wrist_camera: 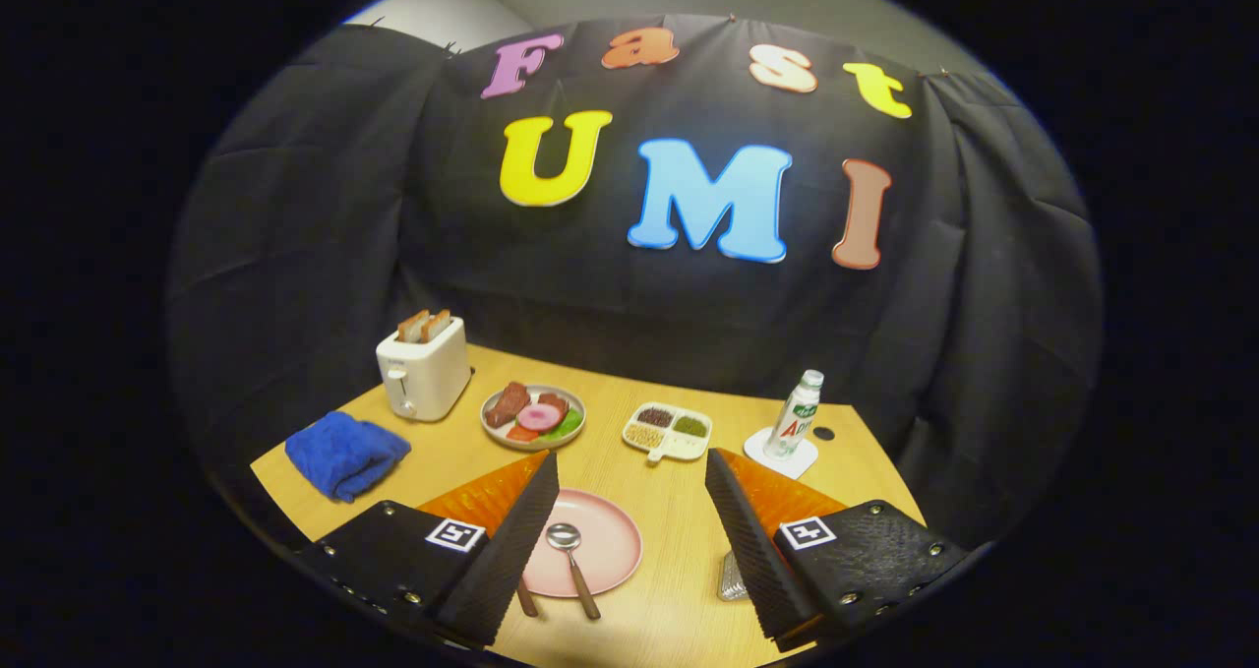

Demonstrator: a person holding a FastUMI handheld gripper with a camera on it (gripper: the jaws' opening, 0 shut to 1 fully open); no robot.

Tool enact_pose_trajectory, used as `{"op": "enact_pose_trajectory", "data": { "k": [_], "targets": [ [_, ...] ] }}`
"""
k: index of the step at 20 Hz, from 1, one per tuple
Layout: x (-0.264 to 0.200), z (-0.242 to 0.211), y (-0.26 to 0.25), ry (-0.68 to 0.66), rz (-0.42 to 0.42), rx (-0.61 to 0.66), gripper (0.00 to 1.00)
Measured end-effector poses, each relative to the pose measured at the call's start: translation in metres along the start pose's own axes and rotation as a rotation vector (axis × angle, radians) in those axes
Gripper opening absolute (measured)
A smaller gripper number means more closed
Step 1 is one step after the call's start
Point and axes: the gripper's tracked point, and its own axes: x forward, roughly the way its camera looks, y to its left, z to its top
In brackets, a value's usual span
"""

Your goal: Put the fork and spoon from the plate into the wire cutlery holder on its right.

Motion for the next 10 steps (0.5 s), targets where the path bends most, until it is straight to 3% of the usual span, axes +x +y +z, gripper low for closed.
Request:
{"op": "enact_pose_trajectory", "data": {
  "k": [2, 3, 6, 7, 8, 10],
  "targets": [
    [0.021, -0.039, 0.011, 0.136, 0.058, 0.000, 0.89],
    [0.029, -0.058, 0.017, 0.202, 0.087, 0.013, 0.81],
    [0.044, -0.109, 0.030, 0.364, 0.137, 0.028, 0.78],
    [0.048, -0.122, 0.032, 0.402, 0.147, 0.030, 0.65],
    [0.051, -0.134, 0.037, 0.437, 0.161, 0.037, 0.59],
    [0.058, -0.159, 0.045, 0.508, 0.189, 0.054, 0.58]
  ]
}}
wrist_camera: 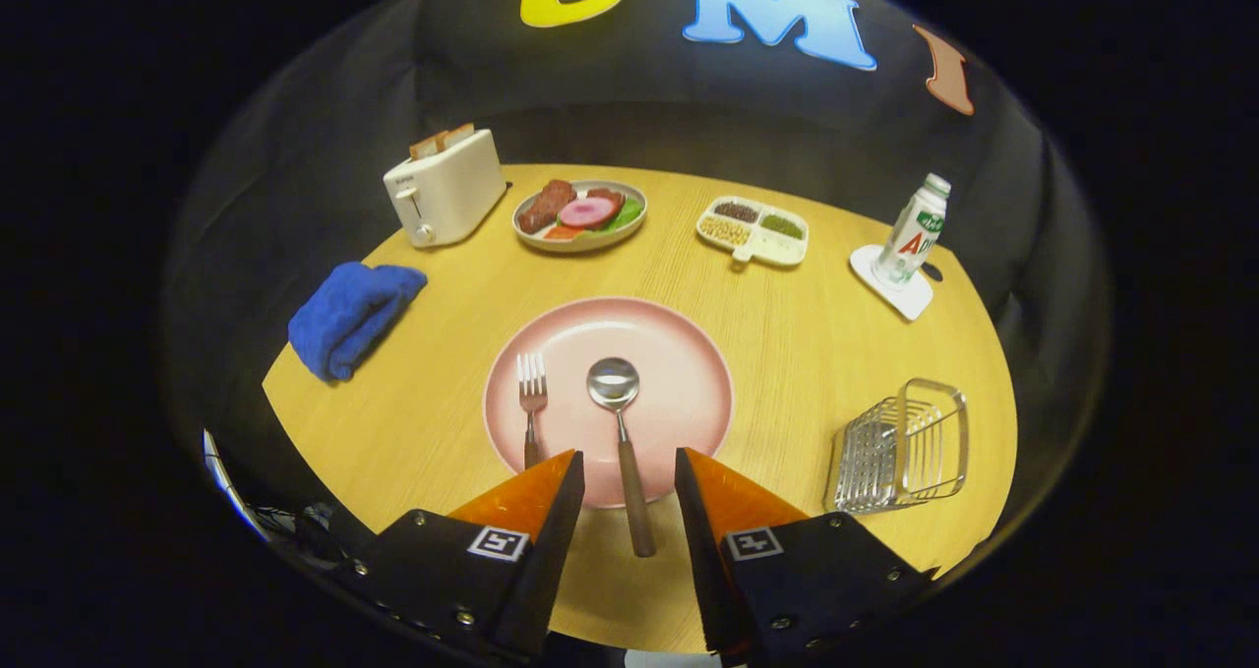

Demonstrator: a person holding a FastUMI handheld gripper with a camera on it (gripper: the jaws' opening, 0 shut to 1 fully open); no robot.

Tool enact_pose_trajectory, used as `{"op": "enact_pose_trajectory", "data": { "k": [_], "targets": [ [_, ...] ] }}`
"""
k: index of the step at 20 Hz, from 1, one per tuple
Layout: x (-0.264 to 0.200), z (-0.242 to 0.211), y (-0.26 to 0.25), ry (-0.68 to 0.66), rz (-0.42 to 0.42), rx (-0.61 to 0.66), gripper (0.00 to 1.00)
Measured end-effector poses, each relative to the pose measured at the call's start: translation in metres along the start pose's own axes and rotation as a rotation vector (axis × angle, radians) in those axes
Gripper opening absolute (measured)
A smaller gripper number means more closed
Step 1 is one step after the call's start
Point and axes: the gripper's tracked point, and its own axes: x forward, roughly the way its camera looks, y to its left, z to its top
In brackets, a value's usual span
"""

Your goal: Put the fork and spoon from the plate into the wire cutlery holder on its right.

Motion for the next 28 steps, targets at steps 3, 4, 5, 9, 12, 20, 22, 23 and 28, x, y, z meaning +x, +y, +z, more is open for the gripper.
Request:
{"op": "enact_pose_trajectory", "data": {
  "k": [3, 4, 5, 9, 12, 20, 22, 23, 28],
  "targets": [
    [0.015, -0.013, 0.001, 0.053, 0.011, 0.000, 0.58],
    [0.019, -0.015, 0.001, 0.061, 0.011, -0.004, 0.58],
    [0.022, -0.014, 0.001, 0.066, 0.012, -0.008, 0.58],
    [0.033, -0.015, 0.002, 0.089, 0.025, -0.014, 0.58],
    [0.041, -0.017, -0.005, 0.115, -0.012, -0.004, 0.32],
    [0.043, -0.023, -0.009, 0.198, -0.027, 0.025, 0.09],
    [0.042, -0.022, -0.009, 0.207, -0.014, 0.056, 0.08],
    [0.041, -0.021, -0.010, 0.208, -0.016, 0.057, 0.08],
    [0.038, -0.021, -0.012, 0.220, -0.017, 0.065, 0.08]
  ]
}}
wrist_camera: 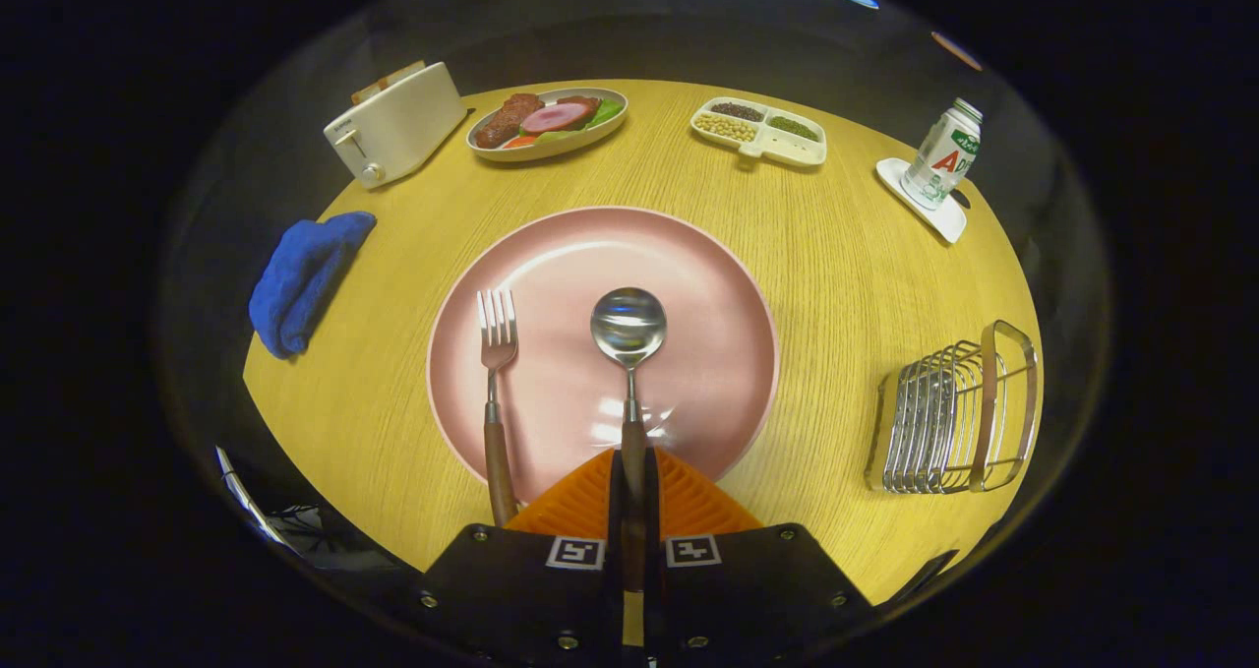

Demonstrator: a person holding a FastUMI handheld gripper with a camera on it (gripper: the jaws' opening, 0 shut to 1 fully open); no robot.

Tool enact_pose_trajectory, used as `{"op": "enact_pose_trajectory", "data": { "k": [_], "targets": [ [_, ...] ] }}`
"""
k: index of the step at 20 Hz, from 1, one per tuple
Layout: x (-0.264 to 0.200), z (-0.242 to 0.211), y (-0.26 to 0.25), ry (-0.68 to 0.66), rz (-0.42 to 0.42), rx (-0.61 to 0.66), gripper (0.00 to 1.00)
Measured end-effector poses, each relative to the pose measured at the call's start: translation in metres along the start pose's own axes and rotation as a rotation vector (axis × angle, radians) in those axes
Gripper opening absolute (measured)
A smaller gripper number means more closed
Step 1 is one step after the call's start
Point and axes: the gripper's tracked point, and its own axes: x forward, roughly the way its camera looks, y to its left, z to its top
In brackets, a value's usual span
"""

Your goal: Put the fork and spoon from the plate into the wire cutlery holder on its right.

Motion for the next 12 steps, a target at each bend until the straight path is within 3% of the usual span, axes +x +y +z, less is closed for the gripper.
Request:
{"op": "enact_pose_trajectory", "data": {
  "k": [6, 12],
  "targets": [
    [-0.024, 0.008, -0.015, -0.044, -0.019, 0.045, 0.08],
    [-0.079, 0.029, -0.067, -0.117, -0.087, 0.117, 0.08]
  ]
}}
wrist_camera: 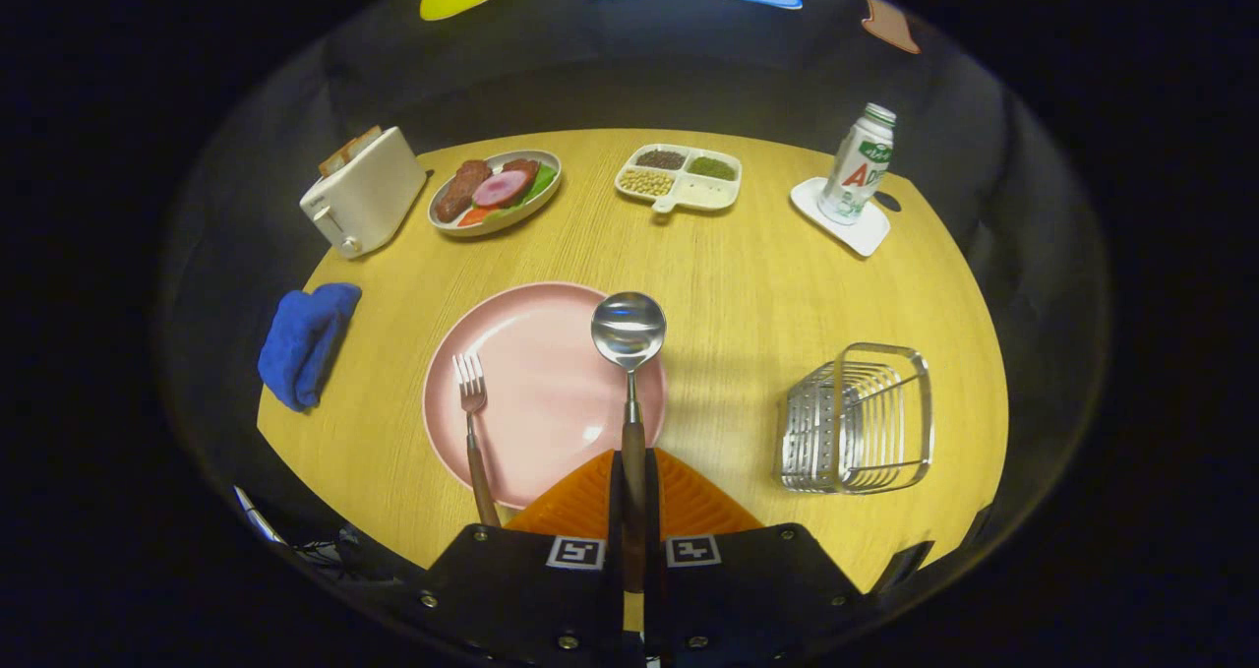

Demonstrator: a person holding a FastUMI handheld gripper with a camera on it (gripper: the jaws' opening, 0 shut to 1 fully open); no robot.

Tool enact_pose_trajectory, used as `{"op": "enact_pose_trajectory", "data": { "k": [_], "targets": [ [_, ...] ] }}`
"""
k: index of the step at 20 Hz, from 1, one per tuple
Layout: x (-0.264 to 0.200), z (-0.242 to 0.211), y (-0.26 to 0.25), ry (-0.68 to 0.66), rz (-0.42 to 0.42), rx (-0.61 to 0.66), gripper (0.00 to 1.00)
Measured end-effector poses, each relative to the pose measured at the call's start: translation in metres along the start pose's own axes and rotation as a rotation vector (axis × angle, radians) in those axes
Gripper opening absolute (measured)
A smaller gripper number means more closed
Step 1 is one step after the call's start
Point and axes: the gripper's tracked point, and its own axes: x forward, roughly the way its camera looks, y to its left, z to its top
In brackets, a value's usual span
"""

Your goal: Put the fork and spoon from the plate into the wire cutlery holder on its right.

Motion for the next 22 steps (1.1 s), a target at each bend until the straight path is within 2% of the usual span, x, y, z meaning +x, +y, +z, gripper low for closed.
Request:
{"op": "enact_pose_trajectory", "data": {
  "k": [7, 11, 22],
  "targets": [
    [-0.045, -0.006, -0.075, 0.015, -0.085, 0.061, 0.08],
    [-0.059, -0.018, -0.103, 0.054, -0.122, 0.043, 0.08],
    [-0.064, -0.050, -0.129, 0.321, -0.084, -0.073, 0.08]
  ]
}}
